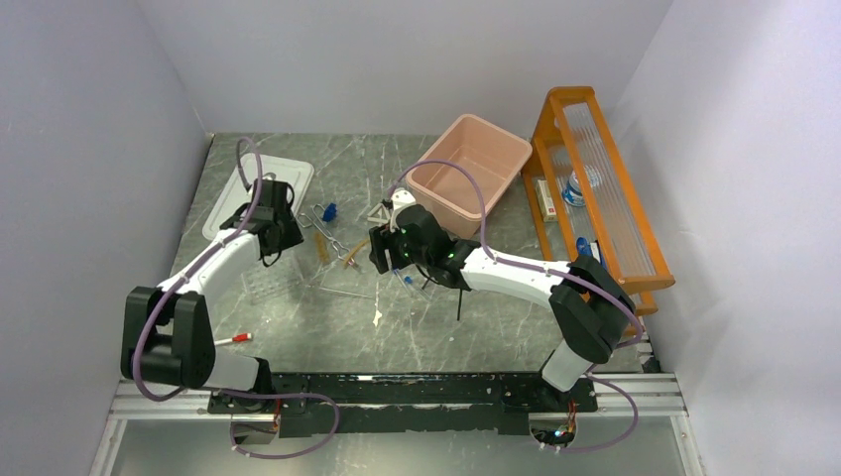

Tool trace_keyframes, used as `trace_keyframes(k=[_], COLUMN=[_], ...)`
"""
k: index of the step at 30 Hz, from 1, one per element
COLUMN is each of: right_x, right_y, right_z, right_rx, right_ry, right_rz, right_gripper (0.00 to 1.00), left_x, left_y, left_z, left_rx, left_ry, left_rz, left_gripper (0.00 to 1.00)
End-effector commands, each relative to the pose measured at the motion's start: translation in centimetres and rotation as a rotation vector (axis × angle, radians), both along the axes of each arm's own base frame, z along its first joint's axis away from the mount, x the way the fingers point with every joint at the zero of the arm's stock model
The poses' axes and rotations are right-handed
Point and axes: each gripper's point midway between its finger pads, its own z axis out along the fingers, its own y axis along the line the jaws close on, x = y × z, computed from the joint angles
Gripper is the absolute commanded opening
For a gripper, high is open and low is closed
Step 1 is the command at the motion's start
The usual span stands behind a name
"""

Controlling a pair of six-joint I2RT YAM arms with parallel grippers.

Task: Organize the chemistry lab equipment

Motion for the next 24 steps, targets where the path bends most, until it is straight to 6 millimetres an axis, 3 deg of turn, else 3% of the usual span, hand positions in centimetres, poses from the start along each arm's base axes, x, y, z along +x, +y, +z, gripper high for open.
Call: trace_keyframes(k=[1,7,13,18,21,24], right_x=[0.2,0.2,0.0,0.6,1.0,1.0], right_y=[0.1,-0.2,-0.1,-0.6,-2.1,-3.9], right_z=[0.8,0.7,0.6,0.2,-1.3,-2.9], right_rx=[0.031,0.023,0.021,-0.001,-0.073,-0.194], right_ry=[-0.01,-0.008,-0.001,0.01,0.054,0.083], right_rz=[-0.003,-0.011,-0.002,-0.032,-0.088,-0.104], right_gripper=[0.7,0.7,0.7,0.69,0.64,0.53], left_x=[2.5,2.5,3.2,3.6,3.8,4.2], left_y=[-1.0,-0.9,0.6,0.9,0.1,-1.3], left_z=[0.9,1.3,2.5,3.1,4.7,7.9], left_rx=[-0.022,0.002,0.079,0.09,0.055,-0.003], left_ry=[-0.057,-0.051,-0.074,-0.059,-0.086,-0.152], left_rz=[-0.076,-0.1,-0.067,-0.035,-0.062,-0.126], left_gripper=[0.48,0.47,0.59,0.53,0.54,0.56])
